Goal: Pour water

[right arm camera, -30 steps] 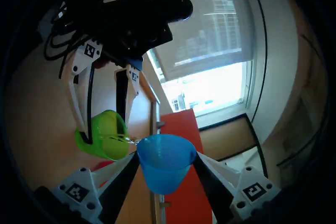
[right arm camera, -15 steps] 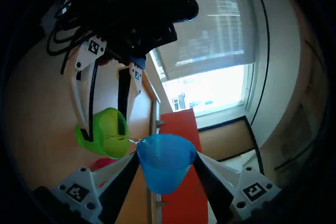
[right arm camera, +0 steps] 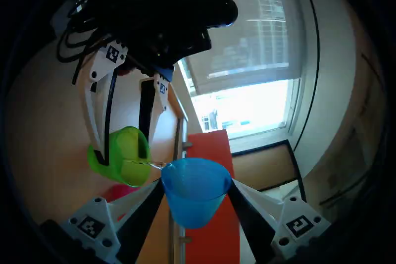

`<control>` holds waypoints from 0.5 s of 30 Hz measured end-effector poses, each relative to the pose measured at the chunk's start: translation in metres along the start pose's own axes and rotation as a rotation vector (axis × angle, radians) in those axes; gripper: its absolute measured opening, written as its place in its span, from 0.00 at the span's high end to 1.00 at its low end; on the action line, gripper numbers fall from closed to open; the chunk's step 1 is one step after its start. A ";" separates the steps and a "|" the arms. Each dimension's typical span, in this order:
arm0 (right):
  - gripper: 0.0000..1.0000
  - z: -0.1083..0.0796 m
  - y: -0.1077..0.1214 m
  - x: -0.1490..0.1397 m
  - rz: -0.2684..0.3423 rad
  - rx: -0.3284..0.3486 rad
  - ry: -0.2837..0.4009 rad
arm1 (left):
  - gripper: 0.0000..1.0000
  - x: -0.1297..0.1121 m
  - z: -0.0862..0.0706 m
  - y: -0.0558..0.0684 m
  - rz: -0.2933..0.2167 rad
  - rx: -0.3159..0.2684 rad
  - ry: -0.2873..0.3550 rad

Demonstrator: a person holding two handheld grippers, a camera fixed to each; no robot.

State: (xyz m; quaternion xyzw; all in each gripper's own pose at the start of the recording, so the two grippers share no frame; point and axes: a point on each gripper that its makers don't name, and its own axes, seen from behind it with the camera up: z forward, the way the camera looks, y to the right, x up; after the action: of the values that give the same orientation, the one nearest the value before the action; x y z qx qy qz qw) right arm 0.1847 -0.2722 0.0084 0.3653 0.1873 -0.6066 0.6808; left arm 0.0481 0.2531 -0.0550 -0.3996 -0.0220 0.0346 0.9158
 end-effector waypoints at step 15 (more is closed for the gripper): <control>0.09 0.002 0.001 0.004 -0.041 0.001 0.001 | 0.13 0.002 -0.001 0.001 -0.001 -0.002 0.006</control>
State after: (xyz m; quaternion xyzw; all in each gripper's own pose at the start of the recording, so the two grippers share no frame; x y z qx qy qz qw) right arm 0.1856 -0.2765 0.0076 0.3620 0.1945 -0.6204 0.6681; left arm 0.0501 0.2527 -0.0565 -0.4006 -0.0196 0.0329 0.9155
